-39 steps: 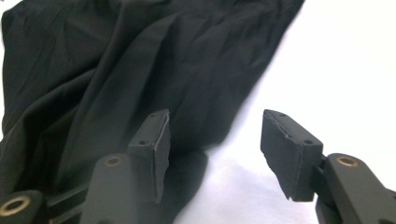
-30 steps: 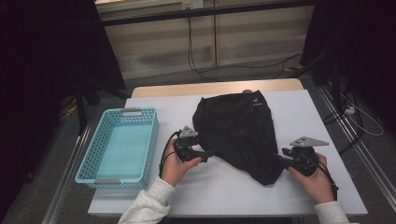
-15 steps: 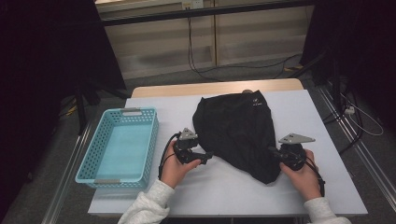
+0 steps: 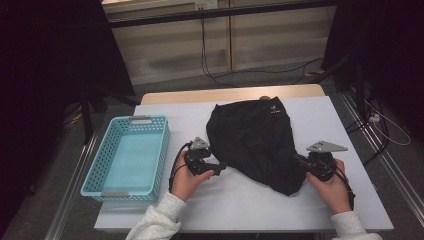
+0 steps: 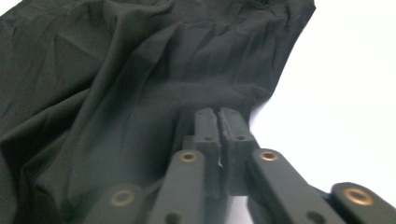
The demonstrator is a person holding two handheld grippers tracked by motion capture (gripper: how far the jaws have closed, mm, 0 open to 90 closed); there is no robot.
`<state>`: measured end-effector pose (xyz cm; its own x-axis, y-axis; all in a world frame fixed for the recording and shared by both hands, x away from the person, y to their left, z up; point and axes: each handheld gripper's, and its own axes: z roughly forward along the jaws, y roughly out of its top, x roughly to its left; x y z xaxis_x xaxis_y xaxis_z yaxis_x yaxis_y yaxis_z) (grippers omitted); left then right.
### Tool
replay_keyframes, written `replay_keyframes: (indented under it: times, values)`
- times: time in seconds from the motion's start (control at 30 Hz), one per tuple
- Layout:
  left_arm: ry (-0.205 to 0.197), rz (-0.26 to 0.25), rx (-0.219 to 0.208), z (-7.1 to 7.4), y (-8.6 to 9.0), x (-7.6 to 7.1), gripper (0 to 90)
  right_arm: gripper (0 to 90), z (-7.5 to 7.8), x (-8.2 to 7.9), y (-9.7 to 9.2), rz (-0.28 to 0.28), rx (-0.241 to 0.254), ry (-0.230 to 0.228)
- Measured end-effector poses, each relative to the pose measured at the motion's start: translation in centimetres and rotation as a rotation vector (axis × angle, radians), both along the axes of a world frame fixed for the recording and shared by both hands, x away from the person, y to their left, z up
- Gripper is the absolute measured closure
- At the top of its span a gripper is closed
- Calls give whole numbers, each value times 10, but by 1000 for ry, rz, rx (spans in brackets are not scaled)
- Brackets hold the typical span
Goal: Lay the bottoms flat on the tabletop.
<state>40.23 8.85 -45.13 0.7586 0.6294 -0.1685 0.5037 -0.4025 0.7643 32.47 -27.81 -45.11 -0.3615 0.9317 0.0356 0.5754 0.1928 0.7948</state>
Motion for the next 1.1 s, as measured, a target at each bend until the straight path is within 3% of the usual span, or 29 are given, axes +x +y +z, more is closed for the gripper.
replay_keyframes:
  times: [0.1, 0.2, 0.4, 0.47, 0.6, 0.67, 0.77, 0.87, 1.0, 1.1]
  values:
    - [-1, 1, -4, 1, 0, 0, 212, 683, 4, -1, -2, -6, 11, -31]
    - [-1, -2, -7, 3, 1, 0, 210, 597, 8, -1, 0, 15, 30, -33]
    - [3, 2, -13, 5, 2, 0, 209, 543, 7, 7, 2, -5, 2, -65]
    - [2, -3, -11, 5, 2, -1, 209, 543, 1, 14, 3, 10, 10, -41]
    - [6, -4, -13, 5, 2, -1, 209, 627, -13, 27, 12, 29, -77, 12]
    - [6, -7, -17, 5, 3, -1, 210, 733, -17, 31, 12, 2, -77, 20]
    - [8, -2, -21, 5, 5, 0, 210, 900, -17, 36, 11, 12, -64, 33]
    - [9, 0, -26, 5, 6, 1, 210, 900, -14, 44, 13, 20, -24, 54]
    - [7, 0, -38, 8, 4, 2, 210, 900, 3, 54, 18, 18, 47, 2]
    - [6, -5, -33, 8, 5, 2, 211, 900, 17, 66, 14, 2, 49, -31]
